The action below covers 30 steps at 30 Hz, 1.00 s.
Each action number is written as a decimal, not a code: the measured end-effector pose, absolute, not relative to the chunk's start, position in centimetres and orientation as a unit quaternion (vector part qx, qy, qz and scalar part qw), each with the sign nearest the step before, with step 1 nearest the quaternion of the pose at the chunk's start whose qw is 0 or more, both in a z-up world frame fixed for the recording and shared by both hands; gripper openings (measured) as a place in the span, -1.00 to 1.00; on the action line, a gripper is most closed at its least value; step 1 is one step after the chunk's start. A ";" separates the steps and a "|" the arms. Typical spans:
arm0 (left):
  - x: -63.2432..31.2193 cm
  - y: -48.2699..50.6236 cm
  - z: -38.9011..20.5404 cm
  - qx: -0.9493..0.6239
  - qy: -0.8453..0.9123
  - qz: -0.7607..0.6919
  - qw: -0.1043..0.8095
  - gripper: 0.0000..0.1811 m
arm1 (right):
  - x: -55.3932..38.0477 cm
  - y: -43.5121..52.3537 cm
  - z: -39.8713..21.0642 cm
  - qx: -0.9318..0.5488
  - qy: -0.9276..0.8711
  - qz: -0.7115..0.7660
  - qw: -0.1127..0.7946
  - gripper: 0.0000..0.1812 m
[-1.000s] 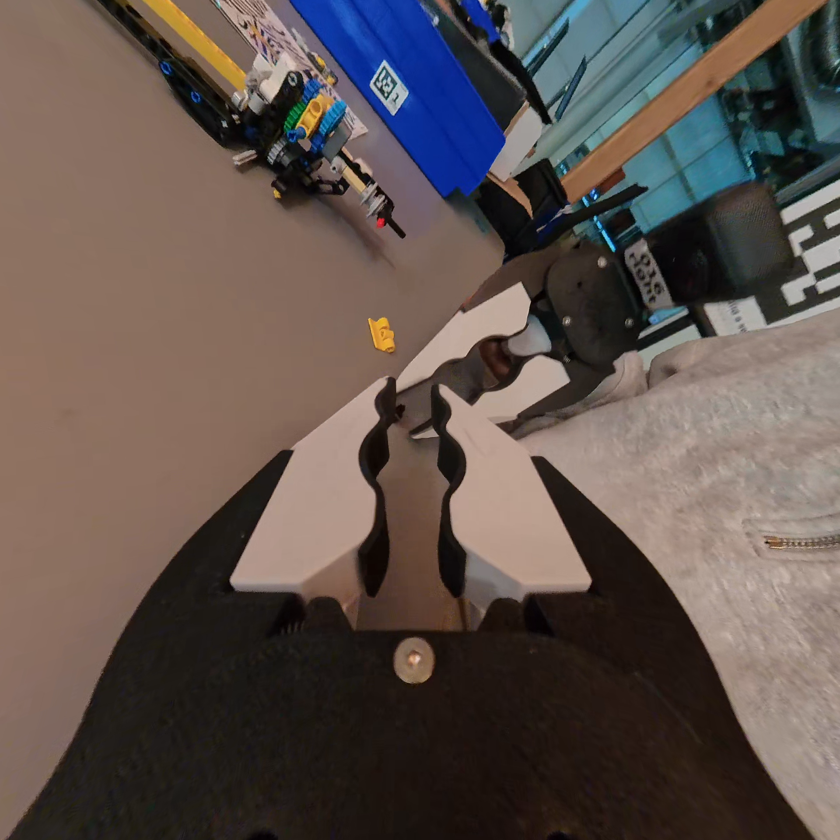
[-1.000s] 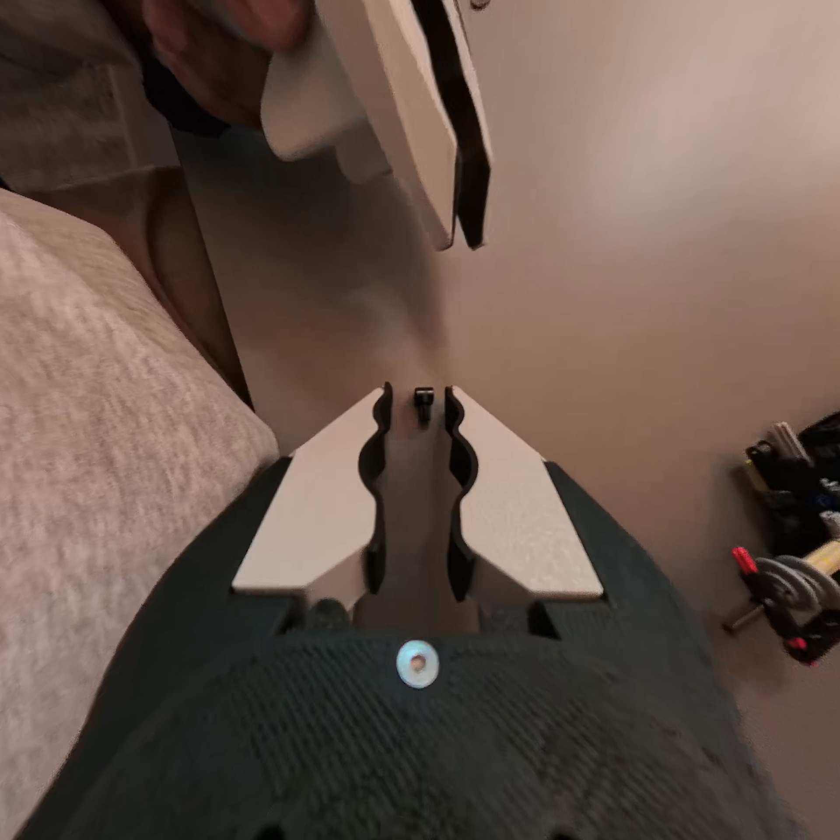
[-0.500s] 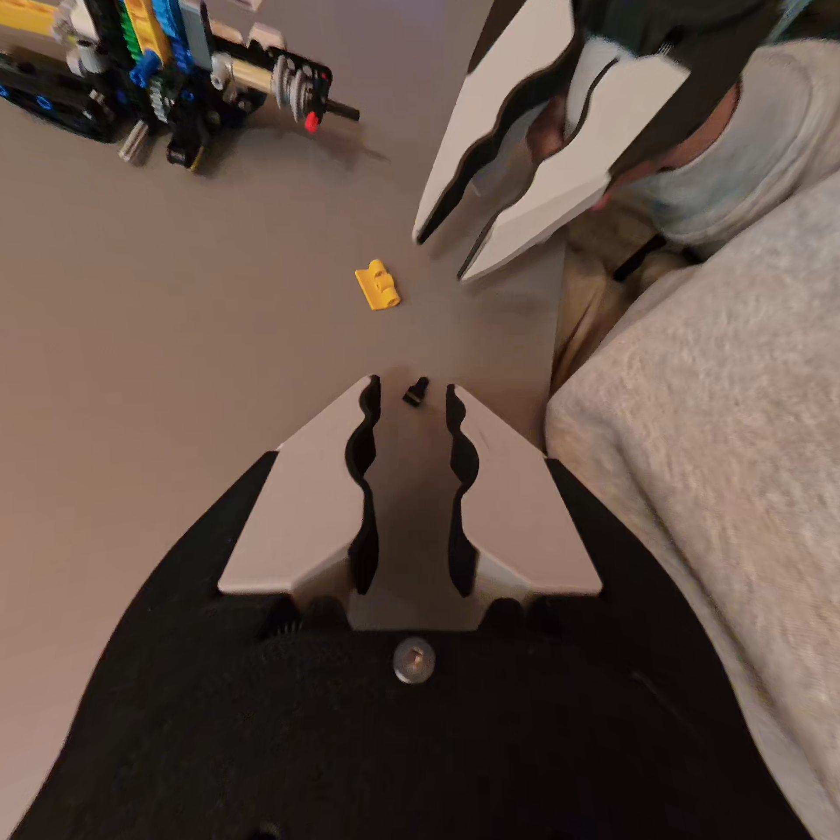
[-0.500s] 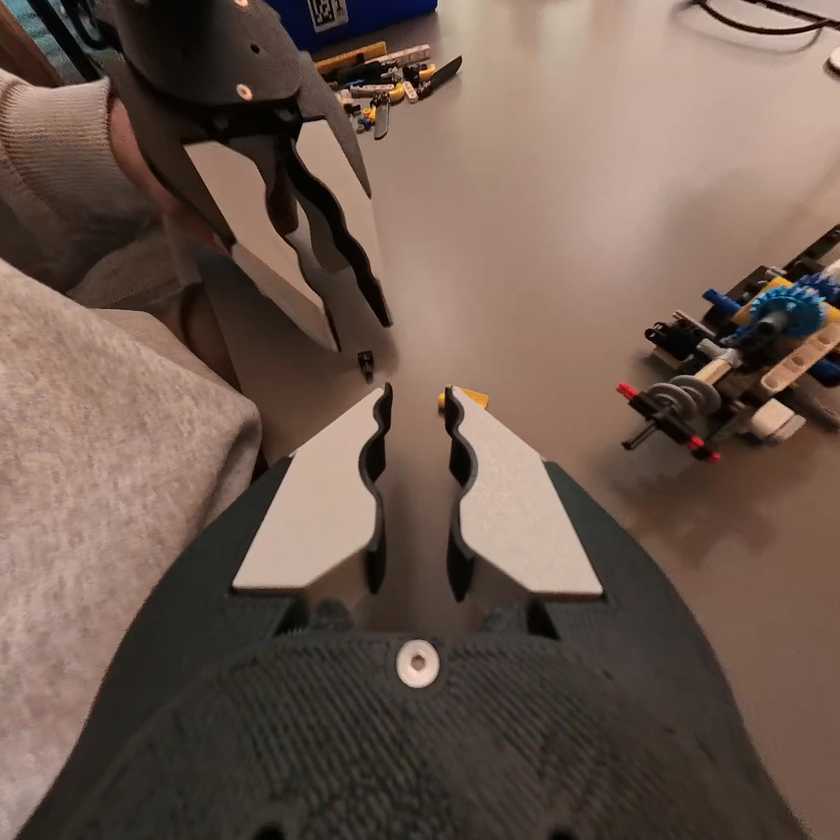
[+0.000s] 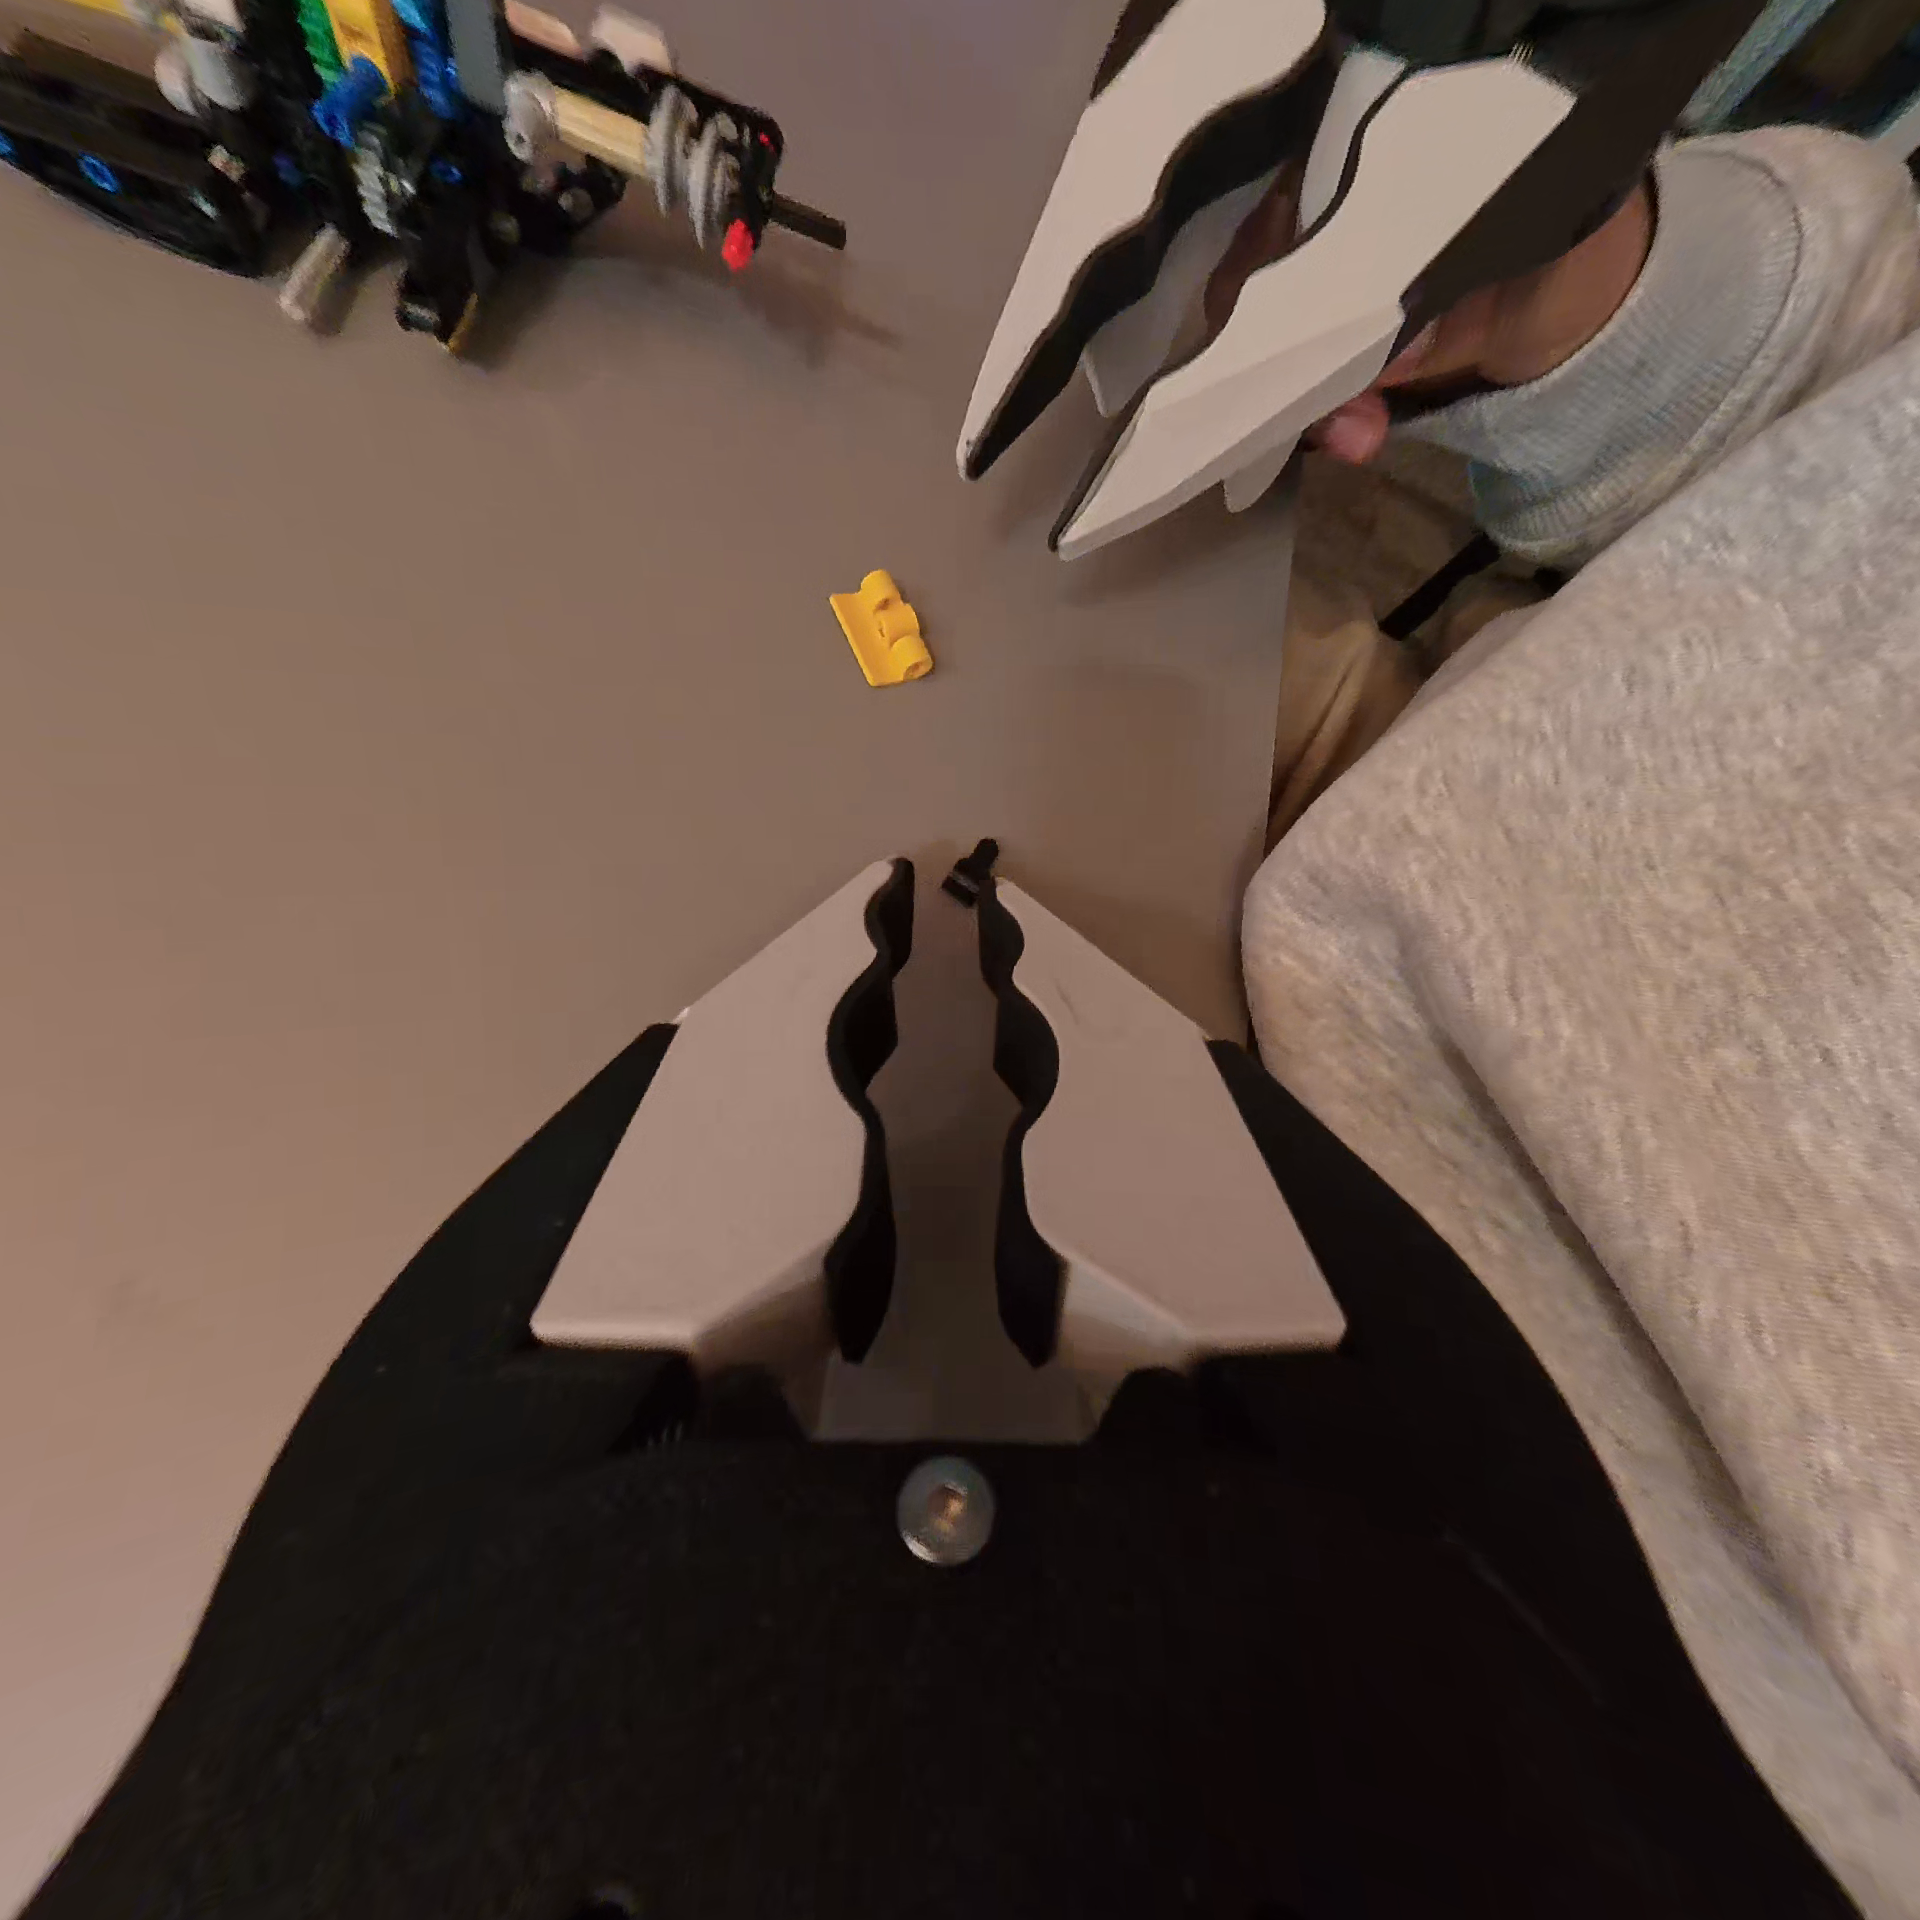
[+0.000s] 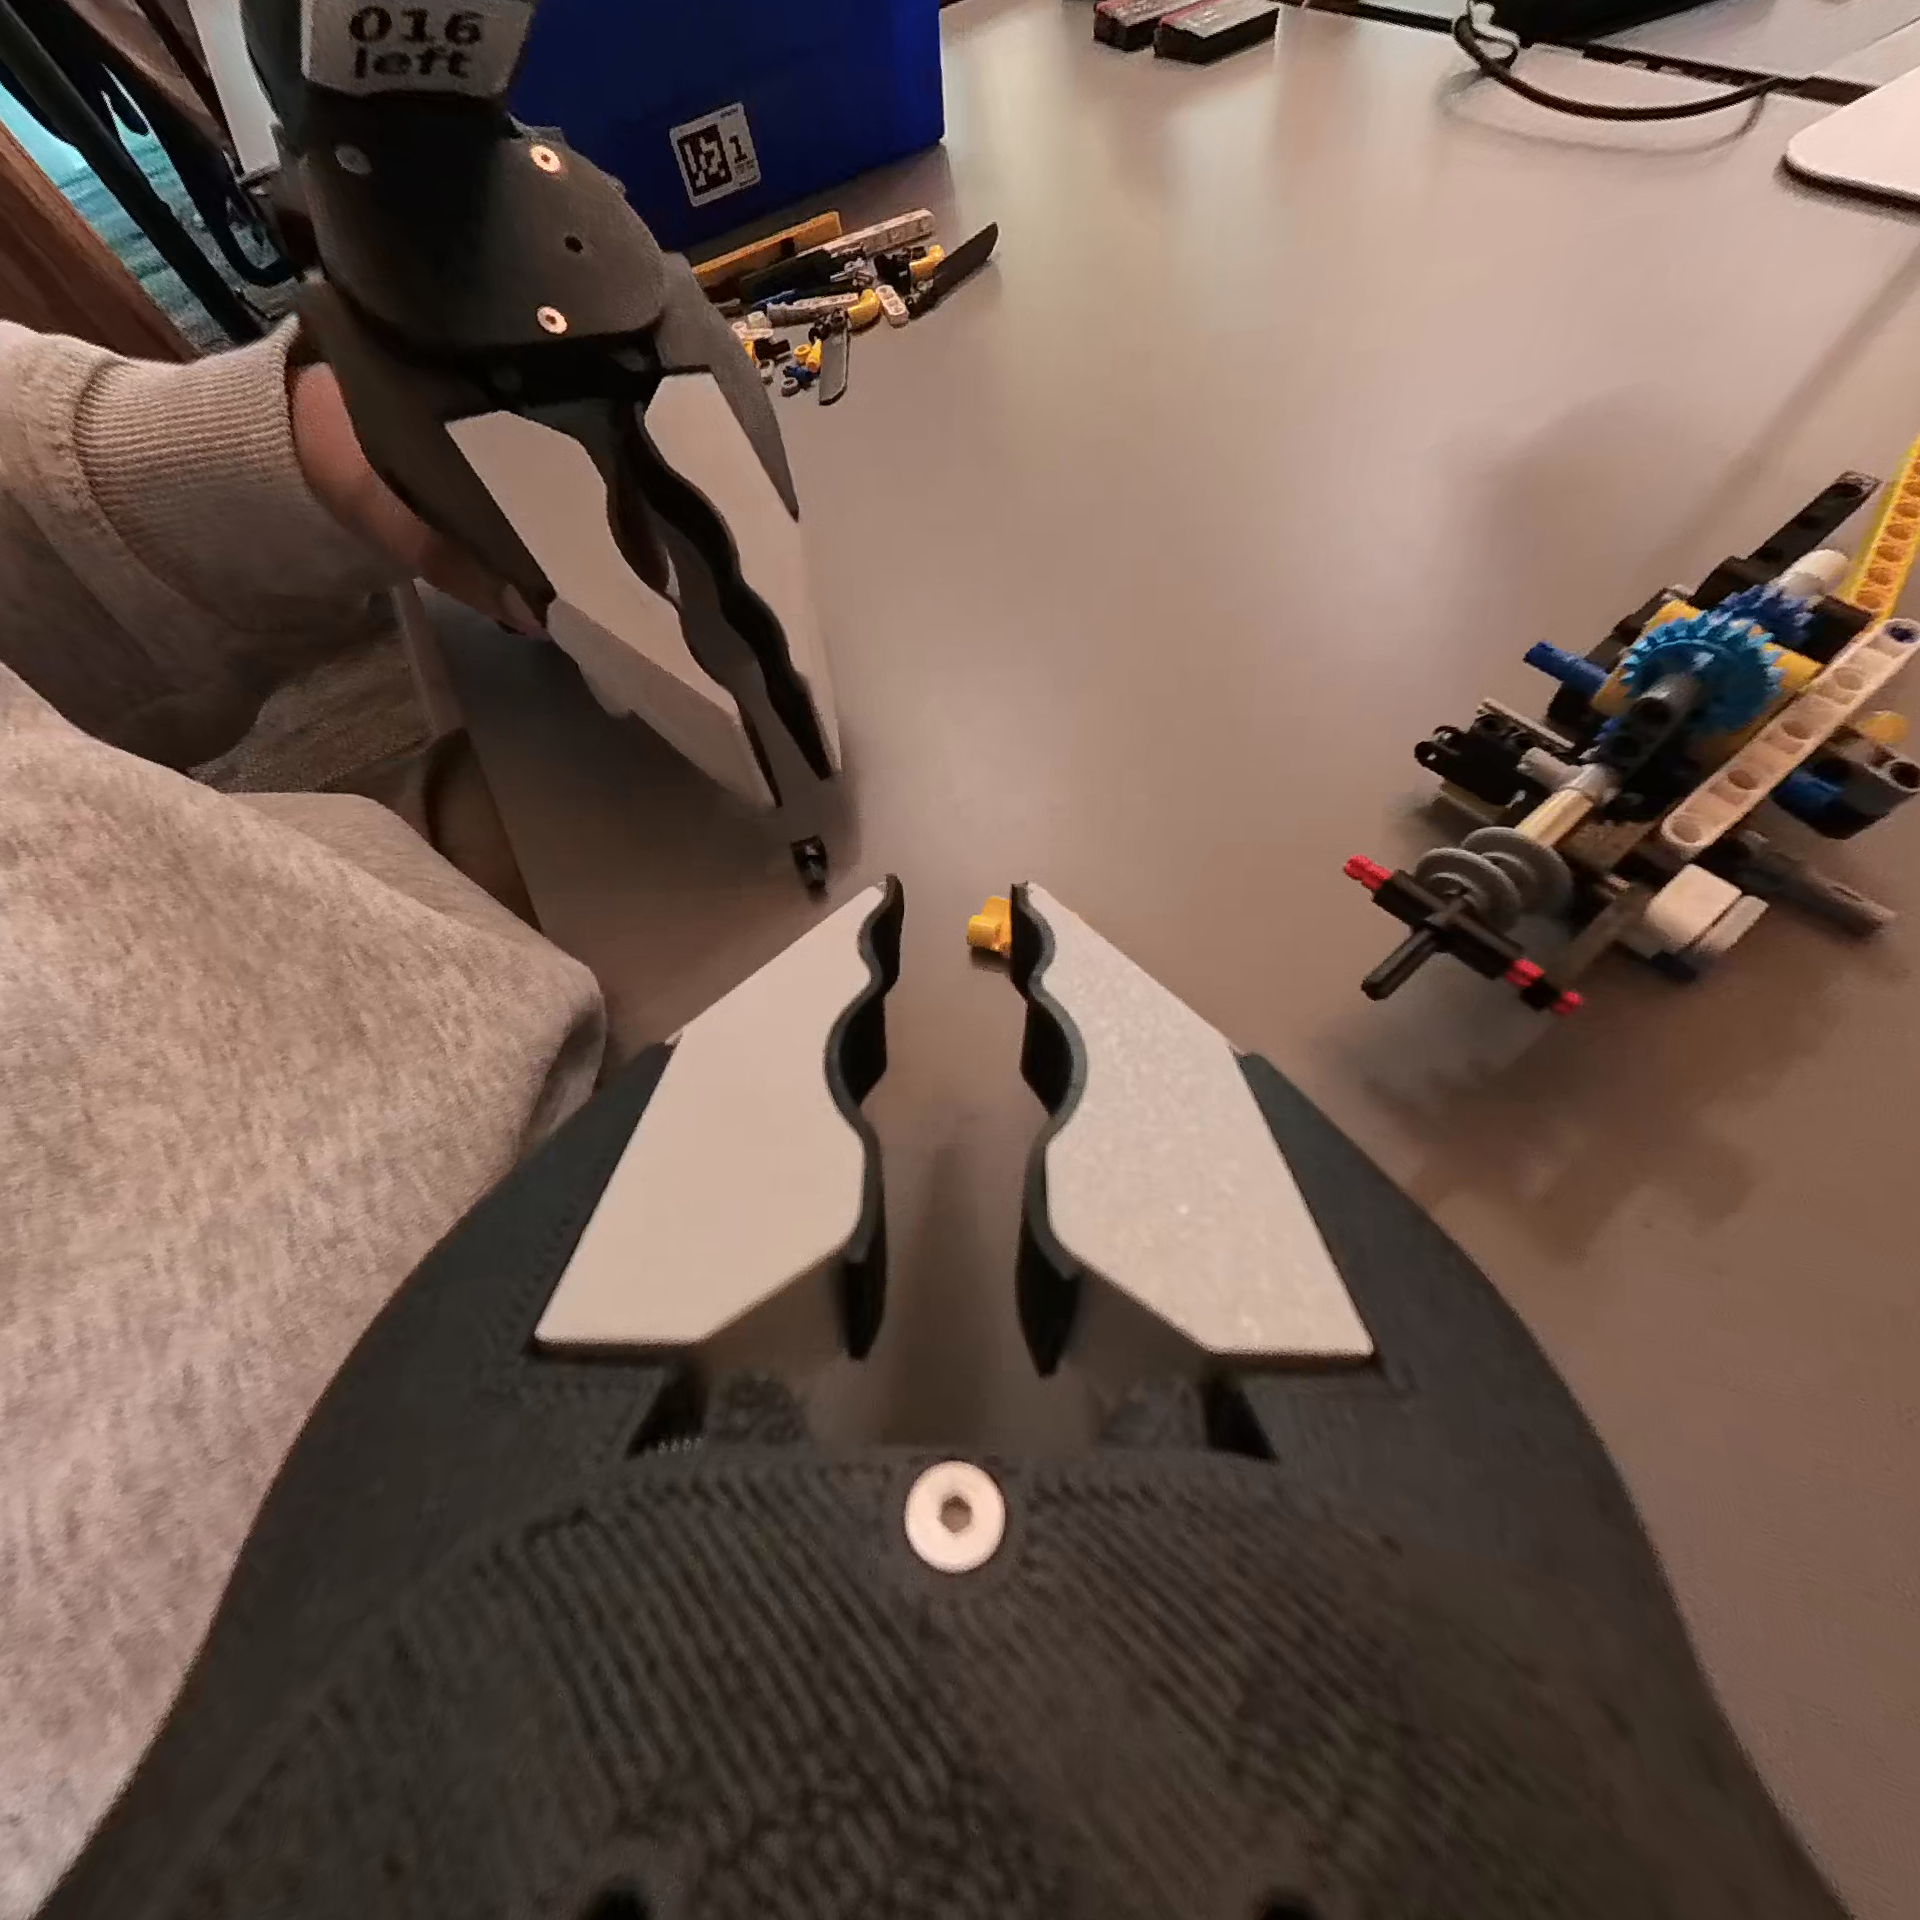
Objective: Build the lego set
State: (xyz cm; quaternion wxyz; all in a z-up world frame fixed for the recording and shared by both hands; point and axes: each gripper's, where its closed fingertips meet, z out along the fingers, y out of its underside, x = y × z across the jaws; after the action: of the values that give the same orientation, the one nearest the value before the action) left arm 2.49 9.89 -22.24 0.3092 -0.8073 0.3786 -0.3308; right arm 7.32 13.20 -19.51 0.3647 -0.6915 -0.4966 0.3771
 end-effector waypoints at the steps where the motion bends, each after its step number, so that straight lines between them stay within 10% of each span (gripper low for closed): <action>1: 2.4 10.1 -21.8 -0.804 0.372 -0.337 0.320 -0.88 | 7.3 13.3 -19.5 -0.693 -0.496 0.376 0.365 -0.78; 13: 1.3 12.6 -19.3 -0.780 0.345 -0.267 0.449 -0.08 | 7.3 13.6 -20.0 -0.701 -0.495 0.359 0.366 -0.79; 30: -1.9 15.5 -16.9 -0.776 0.245 -0.184 0.551 0.03 | 7.3 14.0 -18.3 -0.642 -0.534 0.281 0.473 -0.75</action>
State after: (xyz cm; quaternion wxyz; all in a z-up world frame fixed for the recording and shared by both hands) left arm -1.87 15.49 -16.93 0.5511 -0.7763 0.2447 -0.1835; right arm 7.35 14.02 -18.33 0.4730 -0.6416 -0.5342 0.2814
